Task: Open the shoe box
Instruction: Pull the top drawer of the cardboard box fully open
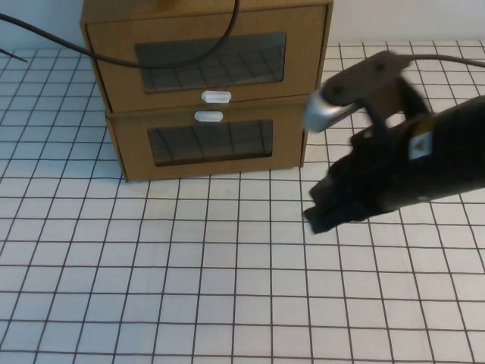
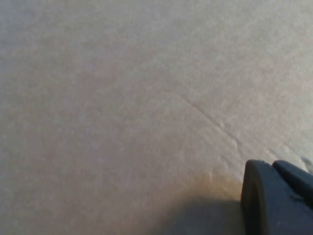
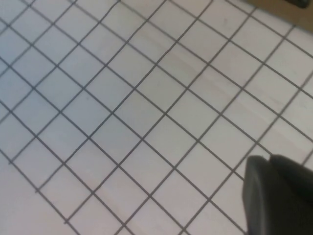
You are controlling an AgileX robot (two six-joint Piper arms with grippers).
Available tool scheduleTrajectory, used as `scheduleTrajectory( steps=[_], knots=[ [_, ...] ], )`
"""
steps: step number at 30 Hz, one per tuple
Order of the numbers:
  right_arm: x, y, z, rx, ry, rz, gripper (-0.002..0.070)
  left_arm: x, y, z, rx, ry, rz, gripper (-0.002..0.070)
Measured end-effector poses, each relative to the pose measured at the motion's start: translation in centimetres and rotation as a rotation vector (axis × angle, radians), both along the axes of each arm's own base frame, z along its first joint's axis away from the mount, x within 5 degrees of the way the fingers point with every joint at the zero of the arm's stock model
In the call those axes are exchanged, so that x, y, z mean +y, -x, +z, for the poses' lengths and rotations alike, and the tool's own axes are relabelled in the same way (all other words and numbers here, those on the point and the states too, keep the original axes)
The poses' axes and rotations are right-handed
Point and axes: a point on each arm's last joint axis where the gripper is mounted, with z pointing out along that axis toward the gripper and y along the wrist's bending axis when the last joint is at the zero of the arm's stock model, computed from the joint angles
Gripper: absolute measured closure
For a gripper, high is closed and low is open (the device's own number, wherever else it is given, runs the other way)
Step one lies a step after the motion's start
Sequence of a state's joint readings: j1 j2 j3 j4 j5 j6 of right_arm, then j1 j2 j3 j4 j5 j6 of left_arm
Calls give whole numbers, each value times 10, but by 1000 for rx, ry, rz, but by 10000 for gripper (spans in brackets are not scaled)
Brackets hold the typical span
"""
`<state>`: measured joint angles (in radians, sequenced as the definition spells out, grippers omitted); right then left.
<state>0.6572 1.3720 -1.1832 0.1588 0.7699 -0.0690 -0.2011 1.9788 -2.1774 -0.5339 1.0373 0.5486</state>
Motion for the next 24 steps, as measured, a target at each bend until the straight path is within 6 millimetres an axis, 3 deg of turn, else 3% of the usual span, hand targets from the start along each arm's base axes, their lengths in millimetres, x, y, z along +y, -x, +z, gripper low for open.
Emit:
scheduleTrajectory(
  steps=[5, 11, 14, 20, 24],
  knots=[
    [52, 3, -14, -154, 208, 106, 689, 0, 0, 0, 4, 2, 1, 677],
    [82, -3, -21, -417, 288, 182, 682, 0, 0, 0, 8, 6, 5, 677],
    [91, -9, -21, -525, 290, 235, 633, 0, 0, 0, 14, 7, 5, 677],
    [108, -19, -31, -692, 345, 362, 448, 2, 1, -1, 33, 14, 5, 677],
    [117, -28, -41, -758, 400, 392, 421, 3, 1, -1, 38, 18, 4, 677]
  ],
)
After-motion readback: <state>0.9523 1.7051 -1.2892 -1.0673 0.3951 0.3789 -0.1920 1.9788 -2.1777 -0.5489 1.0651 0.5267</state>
